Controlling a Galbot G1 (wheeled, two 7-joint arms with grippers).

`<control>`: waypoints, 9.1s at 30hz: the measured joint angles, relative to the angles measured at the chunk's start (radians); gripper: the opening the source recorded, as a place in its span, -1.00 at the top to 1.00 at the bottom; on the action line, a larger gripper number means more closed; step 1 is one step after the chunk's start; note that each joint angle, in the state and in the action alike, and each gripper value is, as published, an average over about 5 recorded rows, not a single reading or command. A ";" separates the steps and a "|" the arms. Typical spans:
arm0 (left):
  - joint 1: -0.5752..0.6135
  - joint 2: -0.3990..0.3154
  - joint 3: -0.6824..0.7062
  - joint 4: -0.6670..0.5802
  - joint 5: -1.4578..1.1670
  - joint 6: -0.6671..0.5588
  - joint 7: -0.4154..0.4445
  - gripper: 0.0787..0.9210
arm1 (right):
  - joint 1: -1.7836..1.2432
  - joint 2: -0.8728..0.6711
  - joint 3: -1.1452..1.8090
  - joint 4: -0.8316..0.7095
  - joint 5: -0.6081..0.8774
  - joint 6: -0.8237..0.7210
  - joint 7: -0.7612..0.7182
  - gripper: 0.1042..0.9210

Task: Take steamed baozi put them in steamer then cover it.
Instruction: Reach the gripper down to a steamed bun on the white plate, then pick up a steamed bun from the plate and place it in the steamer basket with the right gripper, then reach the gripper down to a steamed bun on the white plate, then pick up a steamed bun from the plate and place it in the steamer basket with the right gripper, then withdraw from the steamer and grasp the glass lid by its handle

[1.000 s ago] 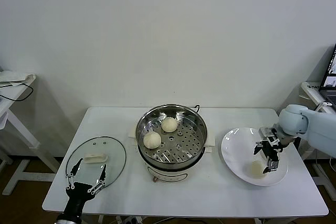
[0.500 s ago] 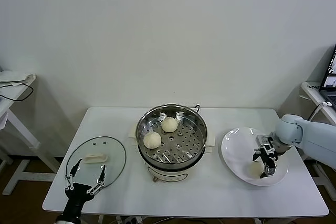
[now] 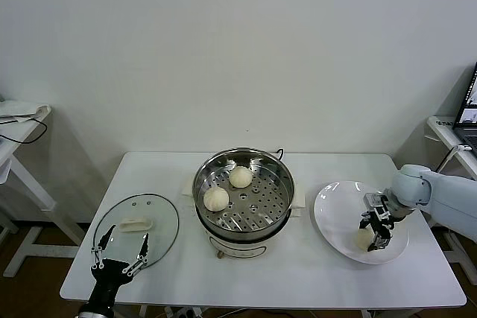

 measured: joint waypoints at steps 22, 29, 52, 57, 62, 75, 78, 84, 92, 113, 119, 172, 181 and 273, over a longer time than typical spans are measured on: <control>-0.016 0.009 0.012 -0.010 -0.002 0.002 -0.001 -0.77 | 0.523 0.311 -0.091 0.236 -0.078 0.443 -0.079 -0.34; -0.021 0.005 0.014 -0.001 -0.002 0.000 -0.002 -0.77 | 0.517 0.395 -0.079 0.315 -0.174 0.582 -0.057 -0.38; -0.031 0.000 0.006 0.012 -0.007 -0.001 -0.004 -0.77 | 0.310 0.544 -0.051 0.300 -0.440 0.776 0.012 -0.43; -0.031 0.002 0.006 0.012 -0.009 -0.002 -0.004 -0.77 | 0.276 0.564 -0.043 0.285 -0.468 0.784 0.020 -0.43; -0.031 0.003 0.007 0.012 -0.010 -0.002 -0.005 -0.77 | 0.253 0.583 -0.037 0.272 -0.485 0.789 0.031 -0.46; -0.032 0.004 0.006 0.018 -0.015 -0.007 -0.005 -0.77 | 0.238 0.609 -0.036 0.257 -0.499 0.790 0.050 -0.75; -0.033 0.005 0.006 0.019 -0.015 -0.007 -0.005 -0.77 | 0.245 0.602 -0.031 0.261 -0.494 0.789 0.047 -0.76; -0.038 0.006 0.009 0.020 -0.015 -0.006 -0.005 -0.77 | 0.279 0.552 0.001 0.251 -0.462 0.786 0.023 -0.76; -0.040 0.009 0.010 0.013 -0.013 -0.001 -0.005 -0.77 | 0.335 0.398 0.035 0.185 -0.290 0.694 -0.060 -0.76; -0.018 0.003 -0.003 -0.001 -0.008 0.003 -0.005 -0.77 | 0.117 0.078 0.109 -0.253 -0.035 0.250 -0.188 -0.76; -0.015 0.001 -0.004 0.000 -0.007 0.003 -0.005 -0.77 | 0.012 0.074 0.152 -0.333 -0.051 0.213 -0.161 -0.76; -0.041 0.032 0.016 0.010 -0.008 0.006 -0.008 -0.77 | 0.185 0.167 0.032 -0.303 0.104 0.105 -0.204 -0.36; -0.048 0.048 0.022 0.009 -0.013 0.007 -0.011 -0.77 | 0.435 0.291 -0.128 -0.130 0.314 0.025 -0.227 -0.36; -0.182 0.052 0.029 0.107 0.196 -0.008 -0.077 -0.77 | -0.259 0.073 0.538 0.311 0.449 0.243 1.050 -0.76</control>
